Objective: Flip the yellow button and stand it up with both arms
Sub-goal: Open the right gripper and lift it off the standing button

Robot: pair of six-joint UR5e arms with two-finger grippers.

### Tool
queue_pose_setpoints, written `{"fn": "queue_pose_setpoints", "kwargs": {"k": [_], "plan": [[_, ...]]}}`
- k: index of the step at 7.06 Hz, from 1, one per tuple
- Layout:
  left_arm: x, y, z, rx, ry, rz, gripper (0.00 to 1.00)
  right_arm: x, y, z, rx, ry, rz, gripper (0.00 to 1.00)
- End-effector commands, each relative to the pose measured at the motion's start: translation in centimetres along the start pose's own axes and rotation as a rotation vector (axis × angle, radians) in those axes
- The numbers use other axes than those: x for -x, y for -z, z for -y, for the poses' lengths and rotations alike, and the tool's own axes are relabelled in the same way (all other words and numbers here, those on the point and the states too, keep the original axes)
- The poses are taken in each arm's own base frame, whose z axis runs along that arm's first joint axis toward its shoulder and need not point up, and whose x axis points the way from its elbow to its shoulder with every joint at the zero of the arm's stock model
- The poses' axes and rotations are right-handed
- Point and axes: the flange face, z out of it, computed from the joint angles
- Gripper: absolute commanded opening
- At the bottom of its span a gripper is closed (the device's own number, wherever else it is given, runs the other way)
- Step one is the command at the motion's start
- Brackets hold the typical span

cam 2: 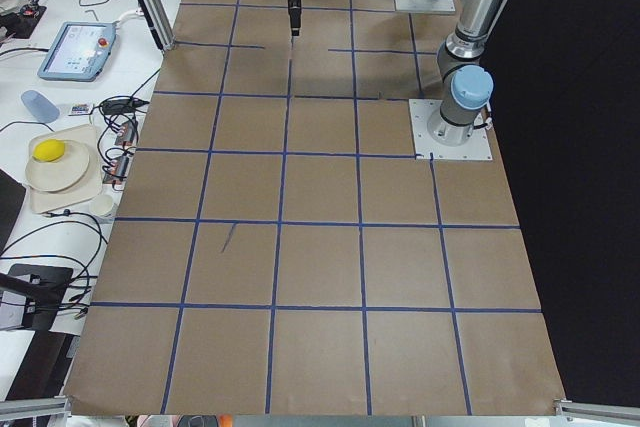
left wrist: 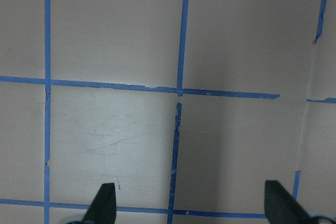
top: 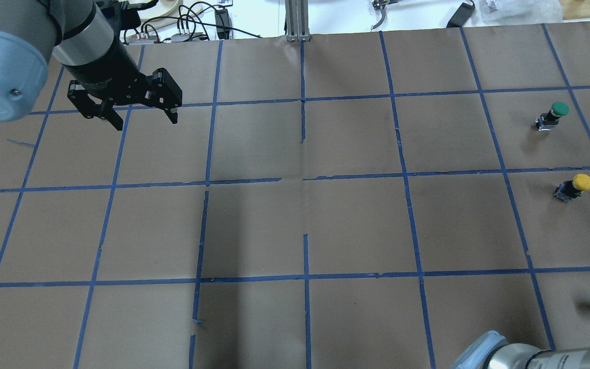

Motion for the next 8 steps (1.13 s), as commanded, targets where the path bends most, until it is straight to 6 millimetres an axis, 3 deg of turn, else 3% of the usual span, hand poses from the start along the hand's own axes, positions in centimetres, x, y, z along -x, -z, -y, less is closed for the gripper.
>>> {"fn": "queue_pose_setpoints", "kwargs": {"k": [1,3,5,8], "plan": [[0.1,0.1,0.0,-0.003,0.002,-0.001,1.00,4.4,4.2,6.0,0.146,-0.244,-0.054,1.00],[0.1,-0.1,0.1,0.002,0.002,-0.006,1.00,9.0,6.4,12.8,0.205,-0.510,-0.055,1.00],[0.1,0.0,0.1,-0.001,0.004,-0.006,1.00,11.9,8.3,19.8,0.262,-0.783,-0.034,1.00],[0.3,0.4,-0.1,-0.007,0.007,-0.006,1.00,18.2,7.1,27.6,0.342,-0.926,-0.107,1.00]]}}
